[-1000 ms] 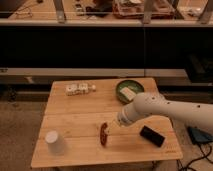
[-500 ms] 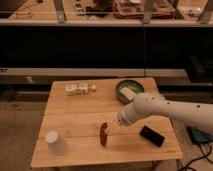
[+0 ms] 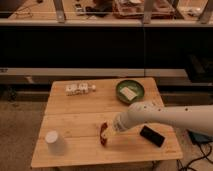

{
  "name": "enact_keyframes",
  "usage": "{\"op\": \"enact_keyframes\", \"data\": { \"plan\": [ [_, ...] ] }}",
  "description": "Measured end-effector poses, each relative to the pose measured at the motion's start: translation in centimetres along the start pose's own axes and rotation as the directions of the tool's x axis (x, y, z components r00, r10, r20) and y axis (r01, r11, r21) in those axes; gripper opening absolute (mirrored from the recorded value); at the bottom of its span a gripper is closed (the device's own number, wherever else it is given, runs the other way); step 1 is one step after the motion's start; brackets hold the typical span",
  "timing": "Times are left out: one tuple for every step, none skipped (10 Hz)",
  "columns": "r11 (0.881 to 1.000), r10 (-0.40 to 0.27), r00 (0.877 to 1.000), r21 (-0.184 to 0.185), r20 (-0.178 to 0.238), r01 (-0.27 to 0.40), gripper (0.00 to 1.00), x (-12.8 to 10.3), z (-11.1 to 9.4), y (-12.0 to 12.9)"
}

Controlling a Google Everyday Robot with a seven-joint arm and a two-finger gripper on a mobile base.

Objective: Place the pepper on the white sponge

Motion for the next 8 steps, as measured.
{"op": "enact_keyframes", "data": {
  "plan": [
    [1.0, 0.01, 1.0, -0.001, 0.002, -0.01, 0.75, -0.2, 0.6, 0.0],
    [1.0, 0.018, 1.0, -0.002, 0.001, -0.018, 0.75, -0.3, 1.3, -0.2],
    [1.0, 0.021, 1.0, -0.001, 0.001, -0.021, 0.75, -0.3, 1.9, -0.3],
    [1.0, 0.017, 1.0, -0.001, -0.004, -0.017, 0.75, -0.1, 2.6, -0.6],
    [1.0, 0.013, 1.0, -0.001, -0.01, -0.013, 0.75, 0.1, 3.0, -0.8],
    [1.0, 0.005, 1.0, 0.0, -0.022, -0.005, 0.75, 0.3, 3.6, -1.0],
    [1.0, -0.003, 0.999, 0.002, -0.033, 0.003, 0.75, 0.5, 3.9, -1.2],
    [1.0, -0.01, 0.999, 0.003, -0.04, 0.01, 0.75, 0.7, 4.3, -1.4]
  ]
}}
